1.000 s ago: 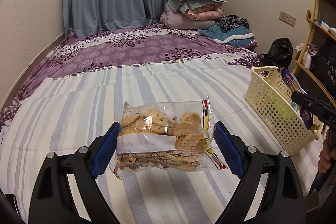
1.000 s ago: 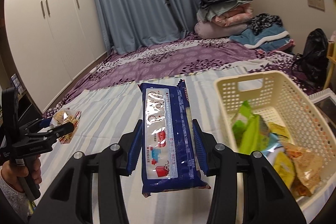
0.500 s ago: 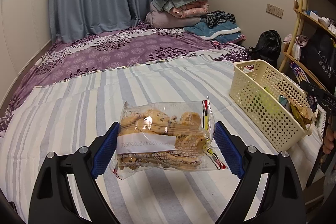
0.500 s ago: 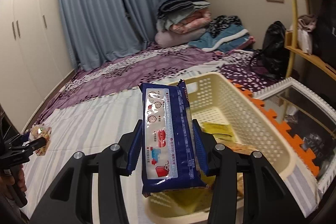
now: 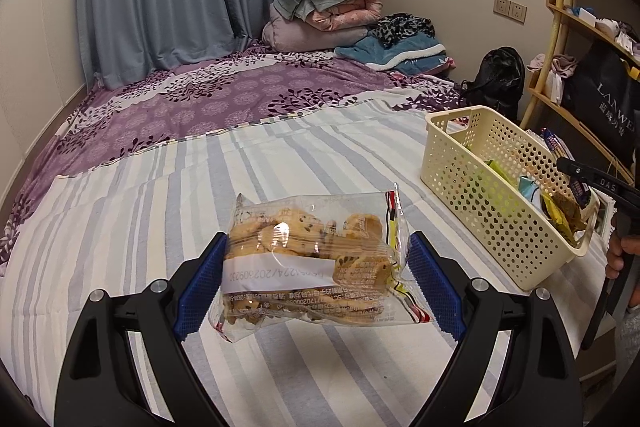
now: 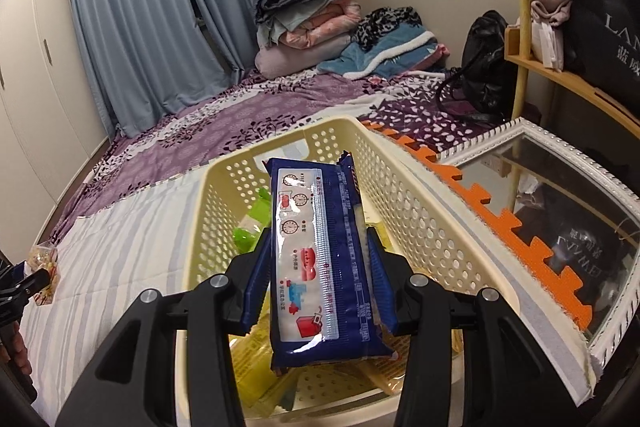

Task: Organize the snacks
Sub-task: 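Carry the blue packet into the basket and open the right gripper, then carry the cookie bag into the basket and open the left gripper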

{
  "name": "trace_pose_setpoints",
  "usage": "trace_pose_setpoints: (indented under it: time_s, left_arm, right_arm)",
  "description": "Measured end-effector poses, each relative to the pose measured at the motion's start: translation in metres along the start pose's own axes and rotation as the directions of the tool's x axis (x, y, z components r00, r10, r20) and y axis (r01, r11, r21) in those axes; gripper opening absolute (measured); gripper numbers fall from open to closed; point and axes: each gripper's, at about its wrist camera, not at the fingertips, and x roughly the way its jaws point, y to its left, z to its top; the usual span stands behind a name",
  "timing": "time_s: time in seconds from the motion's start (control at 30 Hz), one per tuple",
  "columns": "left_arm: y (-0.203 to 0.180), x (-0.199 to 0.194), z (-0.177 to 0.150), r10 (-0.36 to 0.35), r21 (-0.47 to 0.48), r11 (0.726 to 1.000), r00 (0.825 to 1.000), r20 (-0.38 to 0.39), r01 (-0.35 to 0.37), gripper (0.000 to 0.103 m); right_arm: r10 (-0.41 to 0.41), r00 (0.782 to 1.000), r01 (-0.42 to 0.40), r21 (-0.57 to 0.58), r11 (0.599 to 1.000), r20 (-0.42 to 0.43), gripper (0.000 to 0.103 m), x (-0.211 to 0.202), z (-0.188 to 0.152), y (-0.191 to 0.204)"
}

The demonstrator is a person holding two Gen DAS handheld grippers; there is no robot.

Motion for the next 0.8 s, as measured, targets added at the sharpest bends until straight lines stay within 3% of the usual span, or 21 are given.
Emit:
trace_pose_setpoints:
  time_s: [0.17,0.63,0.8]
  left_arm:
    - [-0.004,0.002,0.002,-0.001,0.009,1.0,1.0,-0.003,0.001,0.09]
    - [-0.025,0.007,0.01,-0.03,0.052,0.998,1.0,-0.006,0.03,0.09]
    - [-0.039,0.01,0.02,-0.055,0.071,0.996,0.998,-0.003,0.055,0.09]
  right_arm:
    - [-0.01,0.999,0.01,0.019,1.0,-0.033,0.046,0.01,0.001,-0.004]
    - [-0.023,0.998,0.022,0.023,0.999,0.052,0.047,-0.015,-0.002,-0.008]
    - [-0.032,0.995,0.029,0.03,0.999,0.094,0.056,-0.027,-0.004,-0.009]
